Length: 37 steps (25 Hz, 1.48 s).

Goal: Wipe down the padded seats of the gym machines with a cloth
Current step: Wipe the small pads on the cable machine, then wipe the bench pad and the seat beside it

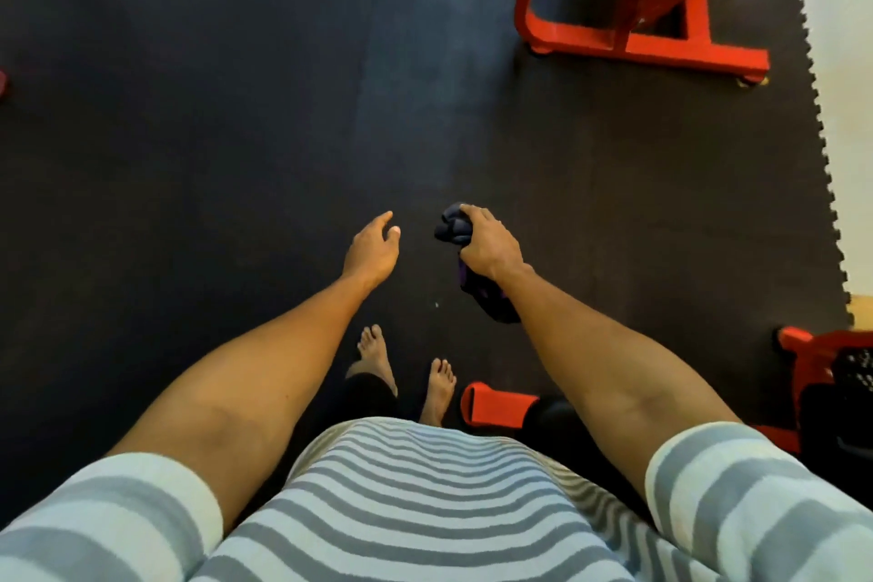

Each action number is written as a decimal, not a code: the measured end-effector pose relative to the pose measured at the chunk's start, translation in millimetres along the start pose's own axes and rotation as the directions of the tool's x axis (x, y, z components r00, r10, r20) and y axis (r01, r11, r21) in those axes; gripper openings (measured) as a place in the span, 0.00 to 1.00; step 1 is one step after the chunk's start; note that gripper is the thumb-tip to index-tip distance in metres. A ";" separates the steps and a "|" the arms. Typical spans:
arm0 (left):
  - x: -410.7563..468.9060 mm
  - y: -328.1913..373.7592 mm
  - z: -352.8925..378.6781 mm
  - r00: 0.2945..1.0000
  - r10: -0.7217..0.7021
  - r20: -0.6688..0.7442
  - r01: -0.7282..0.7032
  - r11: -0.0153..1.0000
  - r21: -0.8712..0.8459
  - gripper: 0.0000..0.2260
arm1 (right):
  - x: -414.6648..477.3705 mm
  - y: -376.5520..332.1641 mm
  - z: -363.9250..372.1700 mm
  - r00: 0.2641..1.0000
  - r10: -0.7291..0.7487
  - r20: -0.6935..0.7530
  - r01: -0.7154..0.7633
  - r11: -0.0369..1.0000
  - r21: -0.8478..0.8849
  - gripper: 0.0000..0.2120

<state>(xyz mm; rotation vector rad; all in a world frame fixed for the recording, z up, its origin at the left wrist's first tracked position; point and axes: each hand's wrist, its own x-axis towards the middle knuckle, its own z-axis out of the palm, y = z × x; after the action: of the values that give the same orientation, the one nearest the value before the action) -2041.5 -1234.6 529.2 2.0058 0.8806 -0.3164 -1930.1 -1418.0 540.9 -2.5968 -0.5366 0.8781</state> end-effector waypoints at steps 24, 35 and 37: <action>437.3 203.5 -344.5 0.987 0.087 -0.131 -0.085 0.996 0.022 0.22 | 420.7 -290.4 -246.7 0.981 -0.157 -0.115 0.174 0.973 0.151 0.27; 650.4 370.6 -421.6 0.968 0.205 -0.145 -0.208 0.978 -0.007 0.21 | 632.5 -333.4 -419.6 0.956 -0.115 -0.270 0.148 0.983 0.107 0.22; 698.3 403.6 -436.2 0.961 0.249 -0.119 -0.249 0.968 0.013 0.21 | 674.6 -337.3 -447.6 0.942 -0.083 -0.324 0.127 0.985 0.115 0.23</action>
<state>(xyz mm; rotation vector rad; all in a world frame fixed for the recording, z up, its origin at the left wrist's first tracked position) -1312.5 -695.4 665.4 2.1227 0.6894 -0.0533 -1230.6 -908.6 684.2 -2.4901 -0.4991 0.4298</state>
